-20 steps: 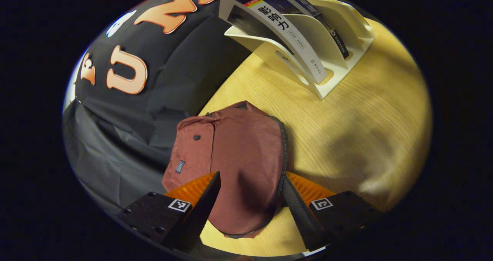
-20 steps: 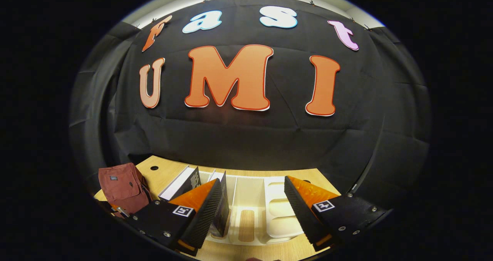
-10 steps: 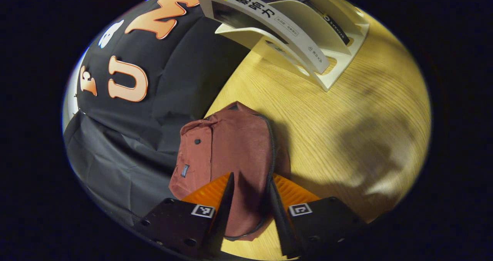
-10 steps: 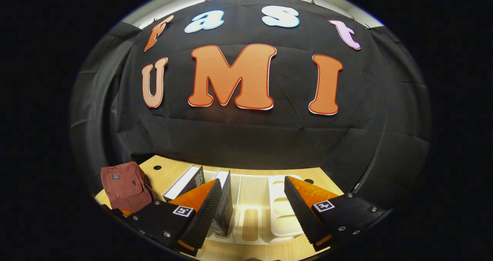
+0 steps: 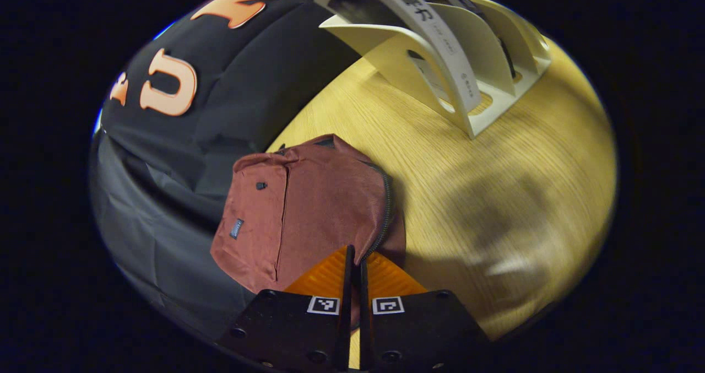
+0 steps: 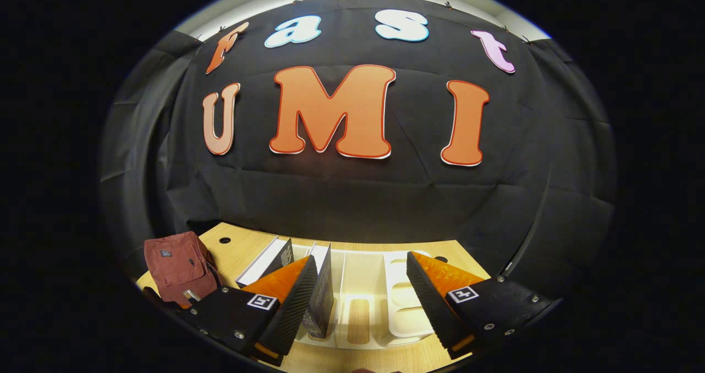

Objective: Open the schoolbag, grab two books from the bookshelf and put them into the schoolbag.

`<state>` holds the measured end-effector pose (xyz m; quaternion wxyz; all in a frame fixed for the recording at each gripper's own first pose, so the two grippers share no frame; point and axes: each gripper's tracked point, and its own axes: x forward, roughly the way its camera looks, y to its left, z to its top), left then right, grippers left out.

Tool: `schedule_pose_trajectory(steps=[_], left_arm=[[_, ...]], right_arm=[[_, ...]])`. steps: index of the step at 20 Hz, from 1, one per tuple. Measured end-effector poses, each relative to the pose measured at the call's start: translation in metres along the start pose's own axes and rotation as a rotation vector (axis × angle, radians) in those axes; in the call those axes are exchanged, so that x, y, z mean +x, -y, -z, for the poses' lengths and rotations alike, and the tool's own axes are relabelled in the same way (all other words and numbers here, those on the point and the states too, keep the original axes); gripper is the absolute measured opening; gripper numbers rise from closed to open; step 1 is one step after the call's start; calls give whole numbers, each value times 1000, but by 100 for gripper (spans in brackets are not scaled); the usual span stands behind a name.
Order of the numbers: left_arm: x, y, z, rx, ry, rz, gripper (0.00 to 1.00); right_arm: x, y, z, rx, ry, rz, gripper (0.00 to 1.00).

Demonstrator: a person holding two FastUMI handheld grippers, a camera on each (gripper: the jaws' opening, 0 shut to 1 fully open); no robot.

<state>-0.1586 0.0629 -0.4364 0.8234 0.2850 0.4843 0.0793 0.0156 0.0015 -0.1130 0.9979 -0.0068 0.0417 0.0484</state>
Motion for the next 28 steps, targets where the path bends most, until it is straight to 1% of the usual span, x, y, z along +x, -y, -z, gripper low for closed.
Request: schedule_pose_trajectory(steps=[1, 2, 4, 9, 12, 15, 18, 22, 24, 28], left_arm=[[-2, -1, -4, -41, -4, 30, 7], [-6, -3, -6, -72, -17, 57, 5], [-16, -12, -12, -104, -13, 103, 2], [-40, -47, -25, -96, 21, 182, 1], [-53, -77, -34, -121, 35, 225, 1], [-60, -106, -36, -153, 34, 278, 1], [-64, -133, -40, -145, 36, 320, 1], [-66, -167, -50, -108, 60, 350, 2], [-65, -181, -55, -105, 64, 373, 1], [-66, -206, -61, -116, 74, 421, 1]], right_arm=[[0, 0, -1, -4, 2, 3, 96], [-1, -1, -1, -7, 2, 3, 97], [0, -5, -3, -8, -4, -3, 96], [3, -26, -3, -30, -53, -49, 96], [9, -45, -9, -35, -95, -83, 96], [13, -71, -12, -59, -140, -138, 96], [21, -100, -5, -91, -233, -192, 96], [32, -124, 10, -146, -360, -226, 97], [36, -136, 18, -137, -438, -249, 97], [47, -148, 31, -137, -553, -238, 97]])
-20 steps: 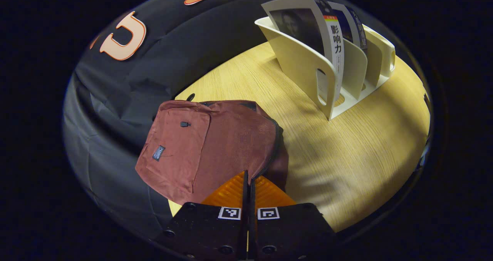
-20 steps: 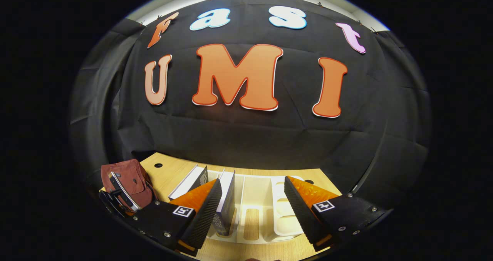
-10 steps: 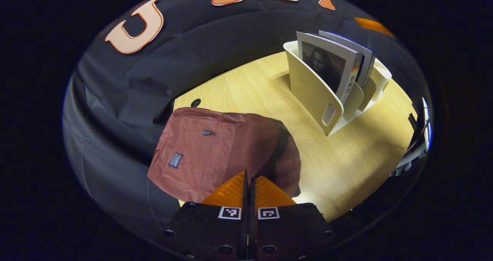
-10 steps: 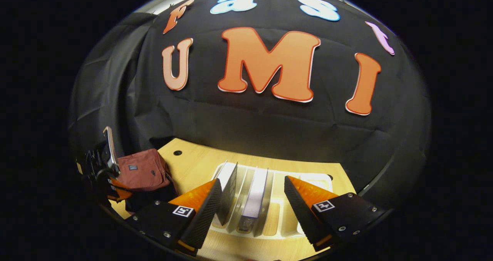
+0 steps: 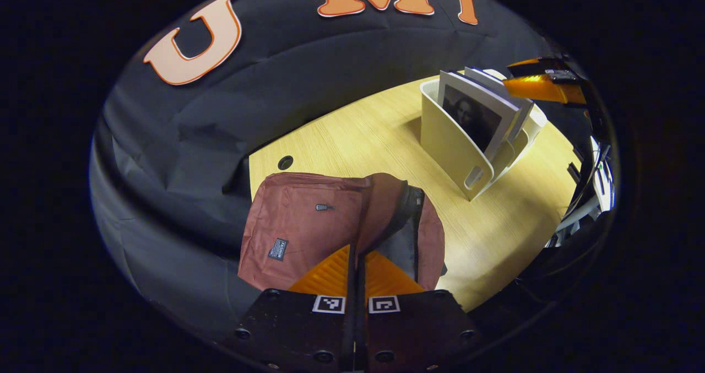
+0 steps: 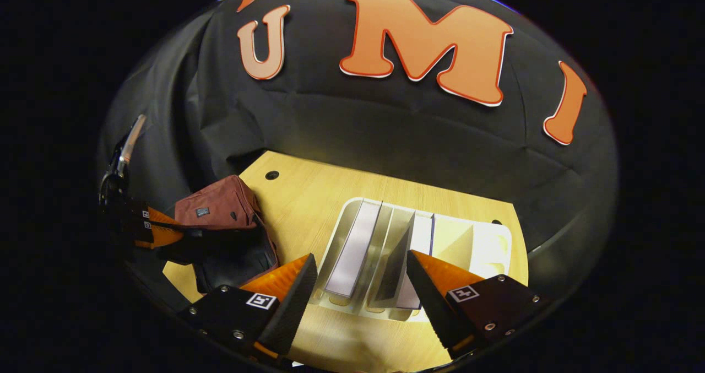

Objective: Open the schoolbag, grab two books from the bookshelf and put them into the schoolbag.

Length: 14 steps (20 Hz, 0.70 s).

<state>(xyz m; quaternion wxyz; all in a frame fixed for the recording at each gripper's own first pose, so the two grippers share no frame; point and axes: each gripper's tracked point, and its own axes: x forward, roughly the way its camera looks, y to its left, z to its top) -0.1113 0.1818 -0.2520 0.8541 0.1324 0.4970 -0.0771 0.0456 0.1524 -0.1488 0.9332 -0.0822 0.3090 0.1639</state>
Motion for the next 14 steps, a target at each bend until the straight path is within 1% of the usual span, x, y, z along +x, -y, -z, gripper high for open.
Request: schedule_pose_trajectory(steps=[2, 5, 7, 11, 14], left_arm=[[-6, -12, -4, 5, 1, 20, 1], [-15, -32, -13, 37, -1, 29, 1], [-21, -35, -16, 44, -3, 64, 1], [-16, -49, -22, 65, -25, 105, 1], [-19, -55, -26, 83, -34, 127, 1]], right_arm=[[9, -4, 0, 4, -49, -6, 97], [23, -11, 4, -7, -136, -27, 97], [32, -12, 6, -8, -189, -24, 97], [57, -16, 21, 34, -323, -30, 98], [70, -14, 26, 33, -412, -16, 98]])
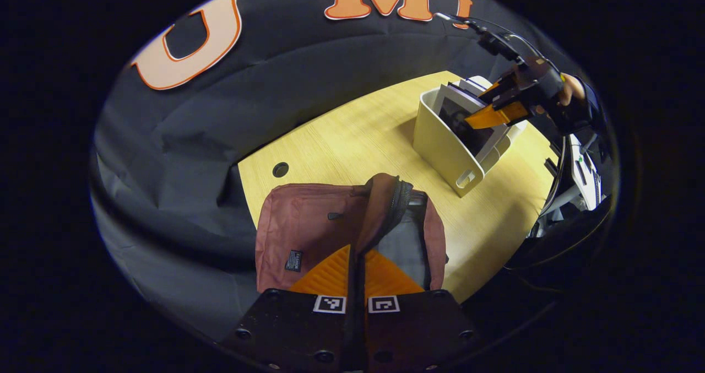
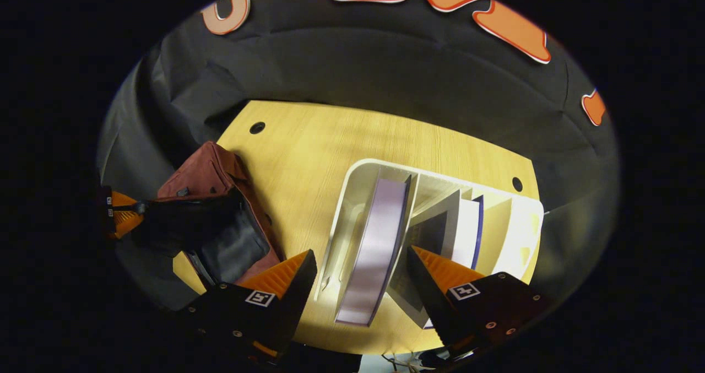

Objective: Open the schoolbag, grab two books from the bookshelf and put them into the schoolbag.

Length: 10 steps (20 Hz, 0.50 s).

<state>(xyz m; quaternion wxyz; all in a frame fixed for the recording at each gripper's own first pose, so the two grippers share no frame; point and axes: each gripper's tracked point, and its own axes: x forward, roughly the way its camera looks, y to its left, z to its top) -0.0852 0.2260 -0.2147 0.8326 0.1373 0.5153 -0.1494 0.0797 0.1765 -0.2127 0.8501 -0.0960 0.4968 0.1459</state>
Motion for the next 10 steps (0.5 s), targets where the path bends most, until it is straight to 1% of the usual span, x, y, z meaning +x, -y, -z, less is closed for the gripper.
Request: schedule_pose_trajectory(steps=[5, 8, 9, 10], left_arm=[[0, -8, -6, 2, -10, 33, 1], [1, -7, -7, -8, -19, 55, 1], [2, -8, -6, -7, -21, 63, 1], [1, -9, -6, -6, -21, 66, 1]], right_arm=[[25, 2, -5, 18, -106, 15, 95], [42, 2, 6, 28, -193, 23, 88], [47, 1, 9, 28, -219, 24, 77], [47, -5, 12, 53, -249, -3, 82]])
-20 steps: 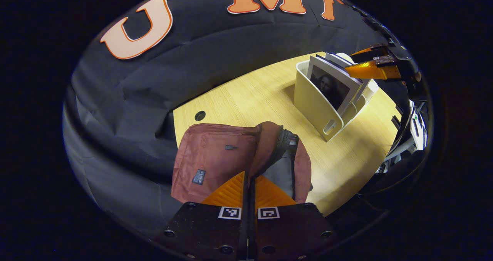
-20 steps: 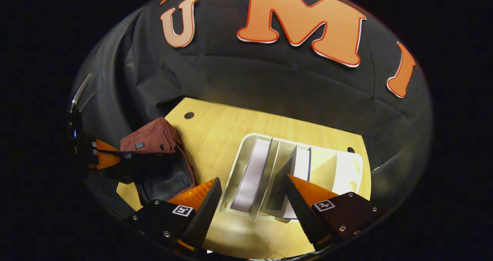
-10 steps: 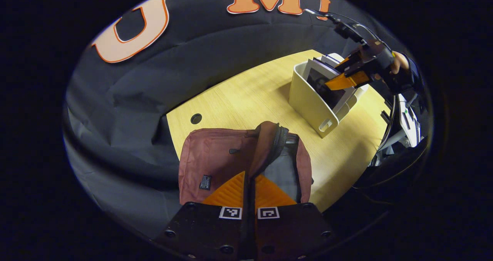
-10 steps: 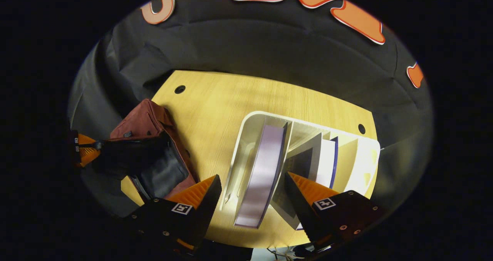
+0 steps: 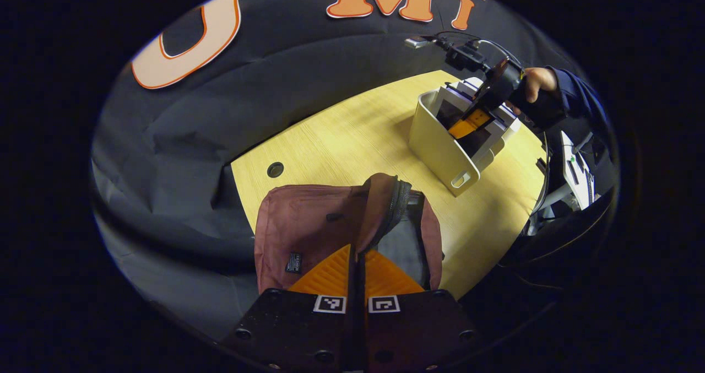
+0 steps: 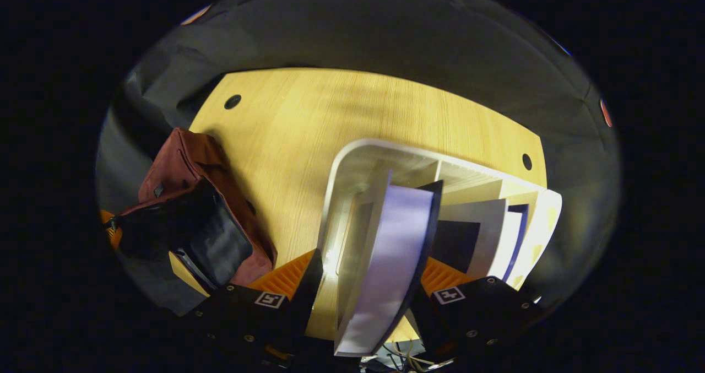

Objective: Open the schoolbag, grab two books from the bookshelf and put them into the schoolbag.

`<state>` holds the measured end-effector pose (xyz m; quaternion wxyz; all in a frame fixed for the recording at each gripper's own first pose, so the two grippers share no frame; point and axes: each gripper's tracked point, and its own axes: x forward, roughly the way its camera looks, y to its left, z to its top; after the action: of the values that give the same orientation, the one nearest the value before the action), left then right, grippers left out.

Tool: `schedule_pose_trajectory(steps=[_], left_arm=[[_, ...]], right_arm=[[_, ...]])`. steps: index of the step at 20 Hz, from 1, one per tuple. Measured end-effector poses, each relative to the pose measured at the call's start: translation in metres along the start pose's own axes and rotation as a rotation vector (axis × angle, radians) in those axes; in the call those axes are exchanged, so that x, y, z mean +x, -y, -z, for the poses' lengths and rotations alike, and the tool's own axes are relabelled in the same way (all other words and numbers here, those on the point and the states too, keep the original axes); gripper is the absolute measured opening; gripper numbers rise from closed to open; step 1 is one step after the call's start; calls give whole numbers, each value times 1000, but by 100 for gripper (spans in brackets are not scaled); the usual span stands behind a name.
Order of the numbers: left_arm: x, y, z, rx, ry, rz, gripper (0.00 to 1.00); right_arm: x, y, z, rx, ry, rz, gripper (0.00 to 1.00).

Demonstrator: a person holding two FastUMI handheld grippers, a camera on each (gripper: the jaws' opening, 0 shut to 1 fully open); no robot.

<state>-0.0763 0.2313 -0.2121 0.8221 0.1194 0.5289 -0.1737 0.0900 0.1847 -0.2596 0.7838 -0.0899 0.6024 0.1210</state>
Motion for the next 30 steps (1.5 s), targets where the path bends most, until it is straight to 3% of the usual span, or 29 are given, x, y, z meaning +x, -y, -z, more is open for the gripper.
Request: schedule_pose_trajectory(steps=[4, 7, 8, 9, 13, 14, 15, 20, 30], left_arm=[[0, 0, -1, 1, -10, 21, 1], [1, -1, -1, 6, -16, 21, 1], [2, 0, -1, 6, -15, 22, 1], [2, 0, 0, 9, -17, 24, 1], [1, -1, -1, 11, -11, 20, 1], [2, -1, -1, 8, -7, 20, 1], [1, 0, 0, 8, -6, 22, 1], [1, 1, 0, -8, 4, 32, 1], [1, -1, 1, -16, 10, 39, 1]], right_arm=[[3, -12, -7, 44, -36, -44, 64], [6, -14, -4, 48, -45, -25, 53], [5, -13, -4, 50, -49, -20, 43], [4, -14, -3, 61, -51, -16, 50], [0, -13, -2, 83, -54, 1, 44], [-4, -7, -4, 65, -40, 23, 34], [-9, -8, -2, 62, -39, 8, 42], [-47, 2, 0, 110, 0, -28, 40], [-166, 2, 0, 121, 177, -119, 40]])
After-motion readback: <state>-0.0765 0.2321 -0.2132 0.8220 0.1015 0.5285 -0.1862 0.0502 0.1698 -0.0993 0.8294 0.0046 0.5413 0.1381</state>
